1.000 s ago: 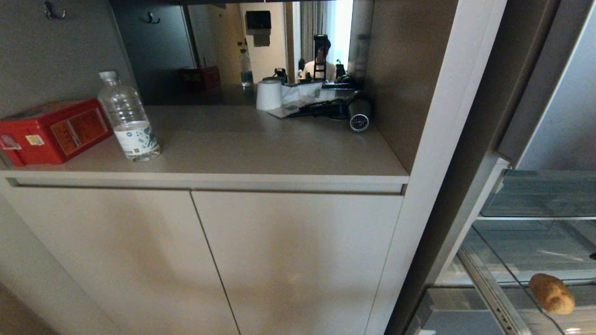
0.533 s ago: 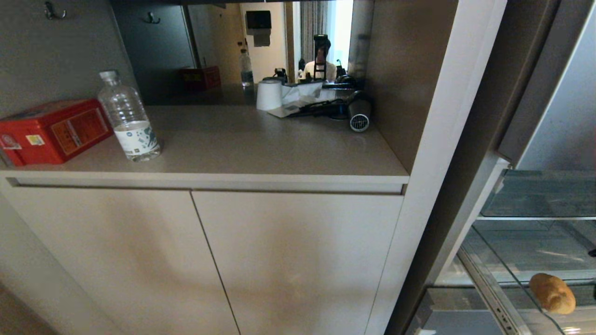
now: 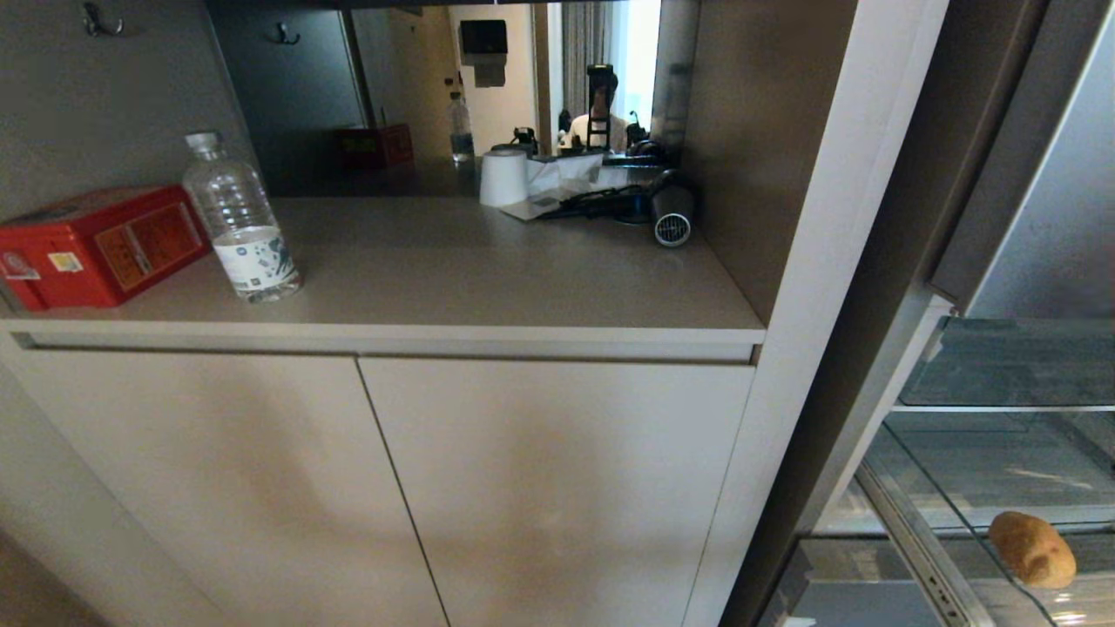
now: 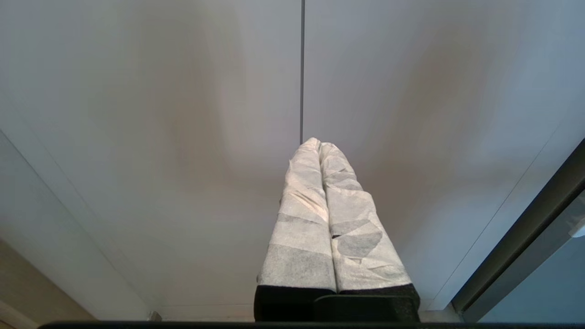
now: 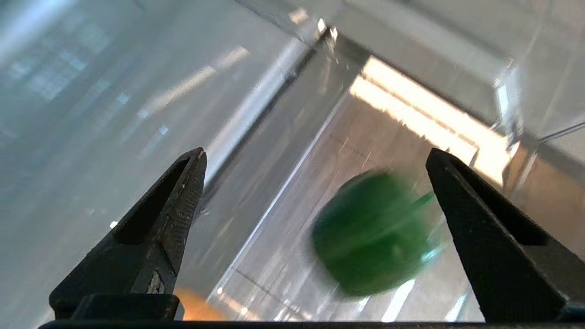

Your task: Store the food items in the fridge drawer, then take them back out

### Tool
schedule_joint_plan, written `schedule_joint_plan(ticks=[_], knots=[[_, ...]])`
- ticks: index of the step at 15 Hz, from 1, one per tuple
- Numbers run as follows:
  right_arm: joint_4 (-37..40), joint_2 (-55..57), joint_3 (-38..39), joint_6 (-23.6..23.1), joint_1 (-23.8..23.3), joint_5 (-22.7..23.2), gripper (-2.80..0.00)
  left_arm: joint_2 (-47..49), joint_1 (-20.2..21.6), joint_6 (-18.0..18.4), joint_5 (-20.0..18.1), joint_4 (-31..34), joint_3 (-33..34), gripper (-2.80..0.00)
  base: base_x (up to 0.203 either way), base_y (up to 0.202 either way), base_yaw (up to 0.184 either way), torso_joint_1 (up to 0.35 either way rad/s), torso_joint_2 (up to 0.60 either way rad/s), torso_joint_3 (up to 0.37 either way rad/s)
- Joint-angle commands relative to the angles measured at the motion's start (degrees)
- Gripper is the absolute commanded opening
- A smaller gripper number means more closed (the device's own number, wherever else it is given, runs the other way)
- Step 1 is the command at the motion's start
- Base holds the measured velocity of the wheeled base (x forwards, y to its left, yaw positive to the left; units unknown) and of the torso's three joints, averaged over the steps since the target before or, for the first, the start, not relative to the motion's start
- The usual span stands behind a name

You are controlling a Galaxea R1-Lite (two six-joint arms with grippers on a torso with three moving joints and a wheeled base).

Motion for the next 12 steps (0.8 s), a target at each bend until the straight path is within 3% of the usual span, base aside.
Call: schedule_joint_plan(ticks=[1,7,11,12], knots=[[-0.03,-8.13,2.19,-1.07,0.14,0.41,0.0,-0.01,0.0,-0.01,0.01,0.06,0.0,-2.8,0.0,0.0,0.0,0.0,0.0,0.0],[0.45,-30.21,15.59,-6.0,0.17,3.62,0.0,-0.01,0.0,-0.01,0.01,-0.01,0.0,-2.8,0.0,0.0,0.0,0.0,0.0,0.0],[7.55,-35.68,21.0,-5.17,-1.83,4.11,0.0,-0.01,0.0,-0.01,0.01,0.07,0.0,-2.8,0.0,0.0,0.0,0.0,0.0,0.0],[8.0,-36.47,21.42,-3.44,-2.32,3.7,-2.8,-0.01,0.0,-0.01,0.01,-0.01,0.0,-2.8,0.0,0.0,0.0,0.0,0.0,0.0]])
